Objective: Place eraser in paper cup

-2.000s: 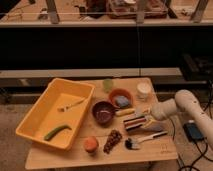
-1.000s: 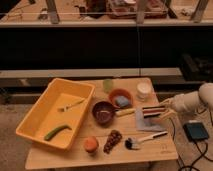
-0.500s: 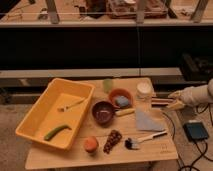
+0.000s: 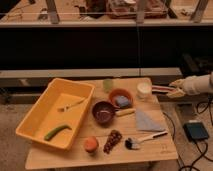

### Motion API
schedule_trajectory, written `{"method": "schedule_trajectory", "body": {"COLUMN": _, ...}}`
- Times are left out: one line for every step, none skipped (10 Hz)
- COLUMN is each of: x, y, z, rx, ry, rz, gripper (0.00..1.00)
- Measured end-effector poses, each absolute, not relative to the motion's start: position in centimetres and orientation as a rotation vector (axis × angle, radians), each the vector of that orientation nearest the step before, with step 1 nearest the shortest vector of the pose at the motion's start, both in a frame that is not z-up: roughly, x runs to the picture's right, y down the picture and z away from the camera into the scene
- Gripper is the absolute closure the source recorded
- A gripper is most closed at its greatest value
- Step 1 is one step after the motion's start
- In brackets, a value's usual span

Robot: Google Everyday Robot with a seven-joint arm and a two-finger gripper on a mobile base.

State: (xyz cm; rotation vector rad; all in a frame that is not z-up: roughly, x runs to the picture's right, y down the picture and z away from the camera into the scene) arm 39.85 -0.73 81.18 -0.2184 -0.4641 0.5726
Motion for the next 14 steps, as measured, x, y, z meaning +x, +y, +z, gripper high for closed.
{"method": "schedule_trajectory", "body": {"x": 40.1, "y": -1.1, "z": 81.1, "rx": -0.209, "ry": -0.469, "rz": 0.582, "gripper": 1.00}}
{"method": "schedule_trajectory", "body": {"x": 40.1, "y": -1.5, "z": 81.2, "rx": -0.205, "ry": -0.474, "rz": 0.588, "gripper": 1.00}}
{"method": "schedule_trajectory", "body": {"x": 39.7, "y": -1.9, "z": 81.4, "rx": -0.205, "ry": -0.481, "rz": 0.587, "gripper": 1.00}}
{"method": "schedule_trajectory", "body": {"x": 38.6, "y": -2.3, "z": 81.9, "rx": -0.209, "ry": -0.494, "rz": 0.579, "gripper": 1.00}}
{"method": "schedule_trajectory", "body": {"x": 37.7, "y": -2.6, "z": 82.3, "rx": -0.214, "ry": -0.504, "rz": 0.573, "gripper": 1.00}}
{"method": "schedule_trajectory", "body": {"x": 37.1, "y": -2.9, "z": 82.6, "rx": -0.217, "ry": -0.513, "rz": 0.569, "gripper": 1.00}}
{"method": "schedule_trajectory", "body": {"x": 36.4, "y": -3.1, "z": 83.0, "rx": -0.221, "ry": -0.522, "rz": 0.564, "gripper": 1.00}}
{"method": "schedule_trajectory", "body": {"x": 35.7, "y": -3.4, "z": 83.5, "rx": -0.226, "ry": -0.532, "rz": 0.559, "gripper": 1.00}}
{"method": "schedule_trajectory", "body": {"x": 35.2, "y": -3.4, "z": 84.0, "rx": -0.231, "ry": -0.539, "rz": 0.557, "gripper": 1.00}}
{"method": "schedule_trajectory", "body": {"x": 34.9, "y": -3.5, "z": 84.5, "rx": -0.235, "ry": -0.546, "rz": 0.556, "gripper": 1.00}}
{"method": "schedule_trajectory", "body": {"x": 34.5, "y": -3.5, "z": 84.9, "rx": -0.239, "ry": -0.553, "rz": 0.555, "gripper": 1.00}}
{"method": "schedule_trajectory", "body": {"x": 34.2, "y": -3.5, "z": 85.3, "rx": -0.245, "ry": -0.562, "rz": 0.554, "gripper": 1.00}}
{"method": "schedule_trajectory", "body": {"x": 33.9, "y": -3.4, "z": 85.7, "rx": -0.253, "ry": -0.570, "rz": 0.554, "gripper": 1.00}}
{"method": "schedule_trajectory", "body": {"x": 33.4, "y": -3.3, "z": 86.2, "rx": -0.261, "ry": -0.582, "rz": 0.552, "gripper": 1.00}}
